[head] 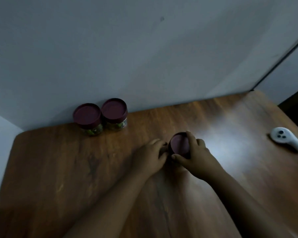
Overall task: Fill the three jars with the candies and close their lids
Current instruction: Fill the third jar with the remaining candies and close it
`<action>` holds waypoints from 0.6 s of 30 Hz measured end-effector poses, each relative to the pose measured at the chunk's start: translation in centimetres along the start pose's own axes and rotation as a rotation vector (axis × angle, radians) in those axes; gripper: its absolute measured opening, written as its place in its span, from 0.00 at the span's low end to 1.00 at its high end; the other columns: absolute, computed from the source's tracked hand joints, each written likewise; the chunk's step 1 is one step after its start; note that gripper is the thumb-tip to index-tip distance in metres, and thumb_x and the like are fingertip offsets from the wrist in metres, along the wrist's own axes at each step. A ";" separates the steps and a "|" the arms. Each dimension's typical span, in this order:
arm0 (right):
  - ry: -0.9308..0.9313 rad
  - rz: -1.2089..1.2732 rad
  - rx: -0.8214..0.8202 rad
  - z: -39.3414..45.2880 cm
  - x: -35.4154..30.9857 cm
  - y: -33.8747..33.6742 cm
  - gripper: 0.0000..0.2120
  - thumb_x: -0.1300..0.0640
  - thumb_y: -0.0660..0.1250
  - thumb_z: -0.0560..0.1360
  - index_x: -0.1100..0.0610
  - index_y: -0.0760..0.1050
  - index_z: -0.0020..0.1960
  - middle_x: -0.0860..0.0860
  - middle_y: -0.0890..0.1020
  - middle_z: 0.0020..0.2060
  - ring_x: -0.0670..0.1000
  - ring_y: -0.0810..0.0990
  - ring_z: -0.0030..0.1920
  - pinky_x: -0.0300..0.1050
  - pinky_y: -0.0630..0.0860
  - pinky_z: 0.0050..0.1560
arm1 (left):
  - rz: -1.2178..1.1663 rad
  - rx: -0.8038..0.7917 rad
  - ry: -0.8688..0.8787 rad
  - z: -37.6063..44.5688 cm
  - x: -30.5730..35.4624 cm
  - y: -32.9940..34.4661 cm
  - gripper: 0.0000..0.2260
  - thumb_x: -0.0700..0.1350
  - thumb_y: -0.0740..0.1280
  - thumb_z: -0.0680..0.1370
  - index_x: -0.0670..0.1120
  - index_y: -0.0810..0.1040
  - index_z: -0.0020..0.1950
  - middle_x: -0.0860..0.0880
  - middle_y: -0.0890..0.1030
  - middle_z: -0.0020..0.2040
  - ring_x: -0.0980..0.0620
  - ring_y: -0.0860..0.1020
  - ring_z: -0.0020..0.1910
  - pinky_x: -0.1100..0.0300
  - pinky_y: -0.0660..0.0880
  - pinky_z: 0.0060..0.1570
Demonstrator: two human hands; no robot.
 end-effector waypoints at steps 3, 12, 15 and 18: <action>-0.042 0.032 0.052 2.1 -1.6 0.8 0.50 0.30 0.67 0.73 0.44 0.41 0.82 0.58 0.62 0.74 0.63 0.70 0.70 0.56 0.76 0.60 | 0.073 0.084 -0.009 0.7 -1.5 -2.4 0.18 0.52 0.64 0.80 0.55 0.73 0.70 0.56 0.75 0.69 0.54 0.77 0.61 0.59 0.75 0.51; -0.119 0.041 0.065 8.5 -8.4 2.0 0.45 0.32 0.62 0.76 0.47 0.43 0.83 0.62 0.55 0.77 0.68 0.70 0.70 0.60 0.75 0.65 | 0.380 0.397 -0.037 1.9 -7.2 -14.8 0.22 0.55 0.63 0.77 0.50 0.73 0.71 0.47 0.71 0.73 0.43 0.70 0.71 0.40 0.72 0.64; -0.150 -0.048 0.094 9.1 -10.3 2.7 0.38 0.32 0.58 0.79 0.45 0.50 0.82 0.64 0.53 0.77 0.69 0.69 0.70 0.59 0.73 0.67 | 0.502 0.123 -0.208 2.1 -11.6 -13.1 0.28 0.63 0.58 0.80 0.59 0.60 0.79 0.49 0.56 0.83 0.40 0.54 0.80 0.28 0.54 0.72; -0.190 -0.072 0.100 10.2 -12.5 3.3 0.35 0.32 0.56 0.79 0.44 0.53 0.82 0.64 0.54 0.77 0.69 0.66 0.70 0.57 0.71 0.66 | 0.547 0.048 -0.222 2.3 -13.2 -11.5 0.28 0.67 0.53 0.80 0.62 0.54 0.79 0.53 0.52 0.83 0.40 0.48 0.81 0.25 0.52 0.70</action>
Point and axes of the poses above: each hand's wrist, its own z-axis towards the middle knuckle, its own y-axis out of the palm, x = y × z, the point moved 8 cm from there along z, towards the middle knuckle
